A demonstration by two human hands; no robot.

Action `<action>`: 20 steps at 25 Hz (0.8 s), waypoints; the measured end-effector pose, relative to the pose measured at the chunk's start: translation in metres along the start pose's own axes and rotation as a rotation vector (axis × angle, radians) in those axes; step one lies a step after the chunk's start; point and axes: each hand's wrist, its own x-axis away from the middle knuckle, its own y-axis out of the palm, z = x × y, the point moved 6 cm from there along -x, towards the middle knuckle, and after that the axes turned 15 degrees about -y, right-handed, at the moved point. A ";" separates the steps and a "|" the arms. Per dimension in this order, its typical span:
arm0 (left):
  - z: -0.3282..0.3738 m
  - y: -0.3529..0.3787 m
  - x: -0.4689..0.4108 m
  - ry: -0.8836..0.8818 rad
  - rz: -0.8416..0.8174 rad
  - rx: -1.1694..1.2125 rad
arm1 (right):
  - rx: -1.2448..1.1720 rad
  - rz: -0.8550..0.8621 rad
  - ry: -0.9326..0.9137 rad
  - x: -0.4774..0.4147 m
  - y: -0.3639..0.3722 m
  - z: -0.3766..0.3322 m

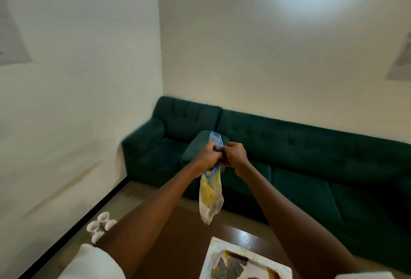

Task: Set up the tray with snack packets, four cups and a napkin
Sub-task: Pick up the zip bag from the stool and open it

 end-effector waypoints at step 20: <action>0.063 0.147 -0.001 0.037 -0.115 -0.085 | 0.187 0.226 0.067 0.035 -0.182 0.037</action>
